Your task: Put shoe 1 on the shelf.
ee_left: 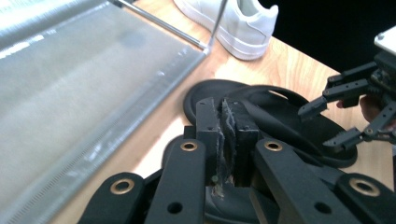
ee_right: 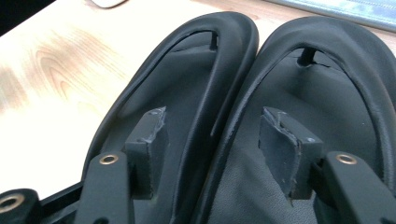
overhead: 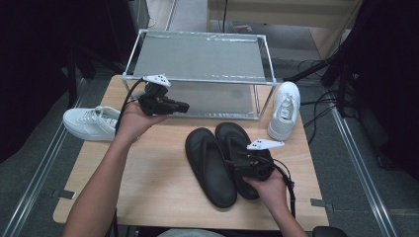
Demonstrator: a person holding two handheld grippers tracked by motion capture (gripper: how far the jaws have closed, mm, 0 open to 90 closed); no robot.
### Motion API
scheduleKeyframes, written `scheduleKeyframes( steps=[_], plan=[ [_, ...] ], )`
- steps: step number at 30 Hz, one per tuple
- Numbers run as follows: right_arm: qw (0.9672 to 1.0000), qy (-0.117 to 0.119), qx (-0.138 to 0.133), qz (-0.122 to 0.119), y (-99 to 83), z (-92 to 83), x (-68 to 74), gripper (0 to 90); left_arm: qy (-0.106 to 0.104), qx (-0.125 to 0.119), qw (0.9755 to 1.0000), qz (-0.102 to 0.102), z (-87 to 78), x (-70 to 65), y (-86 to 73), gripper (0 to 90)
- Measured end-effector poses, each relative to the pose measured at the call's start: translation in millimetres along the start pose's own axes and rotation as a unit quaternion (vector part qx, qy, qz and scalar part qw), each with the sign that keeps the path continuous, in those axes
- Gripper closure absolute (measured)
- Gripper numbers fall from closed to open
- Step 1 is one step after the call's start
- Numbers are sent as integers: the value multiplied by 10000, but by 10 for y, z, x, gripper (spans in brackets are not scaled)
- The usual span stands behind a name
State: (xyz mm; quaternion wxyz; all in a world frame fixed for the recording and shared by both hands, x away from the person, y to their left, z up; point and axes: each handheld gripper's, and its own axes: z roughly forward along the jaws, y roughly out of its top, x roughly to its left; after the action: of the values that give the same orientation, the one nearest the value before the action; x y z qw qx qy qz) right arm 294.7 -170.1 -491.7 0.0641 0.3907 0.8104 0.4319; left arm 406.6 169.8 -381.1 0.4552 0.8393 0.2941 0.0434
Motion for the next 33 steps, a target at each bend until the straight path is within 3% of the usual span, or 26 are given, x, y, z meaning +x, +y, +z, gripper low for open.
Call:
scheduleKeyframes(
  steps=[7,14,17,20,23,28,33],
  plan=[
    [10000,-62,4,76,24,58,11,377,44,-107,9998,134,-58,147,188,886],
    [9994,-308,175,37,-2,195,85,377,-67,-329,9994,59,-153,311,320,882],
    [9991,-376,185,8,-33,247,113,379,61,-316,9995,71,-178,374,363,885],
    [9988,-433,224,12,-56,289,132,381,124,-482,9988,45,-190,434,404,886],
    [9986,-478,206,75,-73,326,146,387,377,-380,9985,77,-158,497,439,887],
    [9981,-578,174,98,-82,380,172,402,345,-370,9987,-86,-73,638,435,889],
    [9976,-677,144,89,-81,429,194,404,471,-314,9983,-141,-9,725,420,891]
  ],
)
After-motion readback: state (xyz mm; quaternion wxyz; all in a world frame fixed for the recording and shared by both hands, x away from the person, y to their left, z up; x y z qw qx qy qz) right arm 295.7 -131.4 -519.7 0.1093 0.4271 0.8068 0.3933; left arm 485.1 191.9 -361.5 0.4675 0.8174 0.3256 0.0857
